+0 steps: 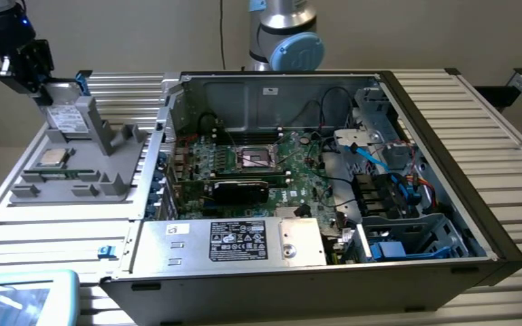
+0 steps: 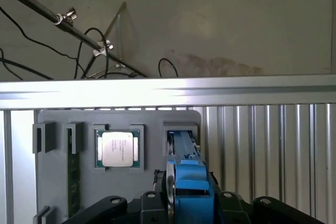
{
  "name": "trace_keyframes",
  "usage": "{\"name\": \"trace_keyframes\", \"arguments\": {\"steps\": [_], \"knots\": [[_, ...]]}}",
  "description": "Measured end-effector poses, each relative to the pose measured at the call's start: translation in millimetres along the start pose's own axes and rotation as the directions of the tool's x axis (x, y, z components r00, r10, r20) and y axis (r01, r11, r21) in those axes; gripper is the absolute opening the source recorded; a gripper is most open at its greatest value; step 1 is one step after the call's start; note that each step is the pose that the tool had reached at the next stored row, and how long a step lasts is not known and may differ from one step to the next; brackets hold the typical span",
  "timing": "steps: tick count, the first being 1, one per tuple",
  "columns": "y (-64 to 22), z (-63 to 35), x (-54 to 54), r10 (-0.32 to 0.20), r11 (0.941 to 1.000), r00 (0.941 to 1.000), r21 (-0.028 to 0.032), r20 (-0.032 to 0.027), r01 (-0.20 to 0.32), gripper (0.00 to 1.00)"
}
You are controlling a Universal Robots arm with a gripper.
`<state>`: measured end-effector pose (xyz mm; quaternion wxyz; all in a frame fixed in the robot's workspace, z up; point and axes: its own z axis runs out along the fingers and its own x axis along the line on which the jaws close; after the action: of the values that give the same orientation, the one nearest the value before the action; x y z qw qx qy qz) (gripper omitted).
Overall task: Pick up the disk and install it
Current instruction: 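Pick up the disk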
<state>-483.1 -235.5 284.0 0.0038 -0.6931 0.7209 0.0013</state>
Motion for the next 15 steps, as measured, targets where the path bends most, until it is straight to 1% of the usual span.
{"name": "trace_keyframes", "arguments": {"steps": [3,4,5,7,8,15], "knots": [[1.2,1.1,-0.1,0.0,1.0,1.0,-0.0002,-0.0002,0.0,0.38],[1.2,1.6,-0.1,0.0,1.0,1.0,-0.0001,-0.0002,0.0,0.39],[1.2,1.9,0.0,0.0,1.0,1.0,-0.0002,-0.0003,0.0,0.45],[1.3,2.2,0.0,0.0,1.0,1.0,-0.0006,-0.0004,0.0,0.45],[1.2,2.5,0.0,0.0,1.0,1.0,-0.0004,-0.0003,0.0,0.52],[1.1,3.2,-0.1,0.013,0.9999,0.9999,-0.0019,-0.0004,-0.013,0.52]]}}
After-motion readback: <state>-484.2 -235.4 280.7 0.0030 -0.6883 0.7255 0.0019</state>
